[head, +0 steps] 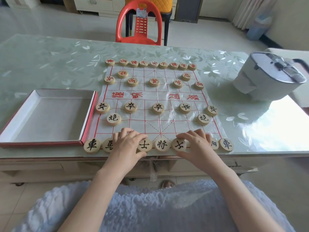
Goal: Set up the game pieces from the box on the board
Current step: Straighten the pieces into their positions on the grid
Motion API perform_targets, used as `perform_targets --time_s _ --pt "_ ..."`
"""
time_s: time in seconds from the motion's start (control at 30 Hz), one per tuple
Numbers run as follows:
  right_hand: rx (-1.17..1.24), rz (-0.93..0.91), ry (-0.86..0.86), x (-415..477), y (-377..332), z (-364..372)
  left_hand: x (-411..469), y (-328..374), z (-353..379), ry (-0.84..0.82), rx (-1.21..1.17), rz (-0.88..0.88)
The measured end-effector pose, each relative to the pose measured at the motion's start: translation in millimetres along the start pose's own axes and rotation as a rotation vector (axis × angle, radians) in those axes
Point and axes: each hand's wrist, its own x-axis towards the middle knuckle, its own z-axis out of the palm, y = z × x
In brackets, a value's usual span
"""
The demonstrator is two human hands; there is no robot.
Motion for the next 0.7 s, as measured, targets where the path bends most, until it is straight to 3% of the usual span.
perform_targets --time_s 0.37,0.7 --pt "-0.017 0.128 0.019 0 -4 5 1 1 0 -0.005 0.03 -0.012" --pt "0.108 -0.044 -0.008 9 -35 13 0 2 0 -0.007 0.029 -0.012"
